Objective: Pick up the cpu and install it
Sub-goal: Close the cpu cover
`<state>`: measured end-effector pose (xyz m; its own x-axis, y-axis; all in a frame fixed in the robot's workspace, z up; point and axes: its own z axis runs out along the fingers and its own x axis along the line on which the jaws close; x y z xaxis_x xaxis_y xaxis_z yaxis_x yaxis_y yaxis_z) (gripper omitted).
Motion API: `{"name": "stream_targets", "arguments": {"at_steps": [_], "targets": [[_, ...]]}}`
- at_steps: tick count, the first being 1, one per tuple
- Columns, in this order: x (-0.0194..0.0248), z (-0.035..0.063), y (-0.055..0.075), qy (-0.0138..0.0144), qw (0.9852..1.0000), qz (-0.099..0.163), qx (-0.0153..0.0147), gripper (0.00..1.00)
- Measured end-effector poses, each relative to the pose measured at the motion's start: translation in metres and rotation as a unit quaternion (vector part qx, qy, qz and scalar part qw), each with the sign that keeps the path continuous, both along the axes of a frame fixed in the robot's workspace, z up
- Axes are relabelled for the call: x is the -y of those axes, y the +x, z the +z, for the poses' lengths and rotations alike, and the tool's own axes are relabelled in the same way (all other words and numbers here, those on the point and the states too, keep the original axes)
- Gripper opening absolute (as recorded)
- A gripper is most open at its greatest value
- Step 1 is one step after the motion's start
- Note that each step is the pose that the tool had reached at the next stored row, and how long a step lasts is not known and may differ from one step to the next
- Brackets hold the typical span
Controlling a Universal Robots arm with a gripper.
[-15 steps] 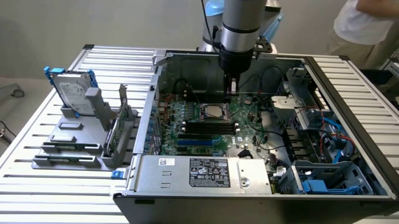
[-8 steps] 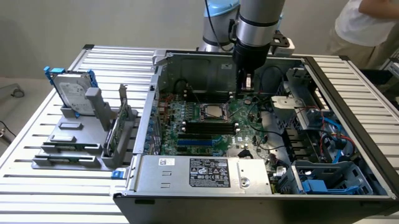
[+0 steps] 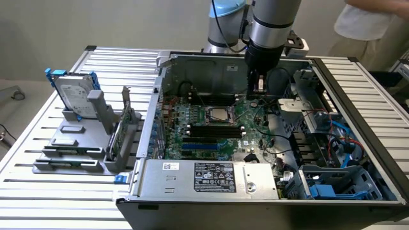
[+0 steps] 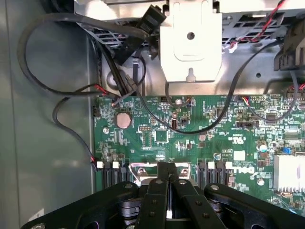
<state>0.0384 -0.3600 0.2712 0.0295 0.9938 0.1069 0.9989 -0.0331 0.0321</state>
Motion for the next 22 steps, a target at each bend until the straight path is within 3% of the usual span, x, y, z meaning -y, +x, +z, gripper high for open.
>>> {"name": "stream_targets", "arguments": {"at_steps": [2,5,16,22], "targets": [[0.0,-0.0006,0.003,0.0057,1.0,0.0,0.0002,0.11],[-0.0001,-0.0015,0.007,0.0091,1.0,0.0,0.0011,0.11],[0.0,-0.0085,0.013,0.0112,0.9999,0.0,0.011,0.11],[0.0,-0.0173,0.014,0.0118,0.9998,0.0,0.0139,0.11]]}}
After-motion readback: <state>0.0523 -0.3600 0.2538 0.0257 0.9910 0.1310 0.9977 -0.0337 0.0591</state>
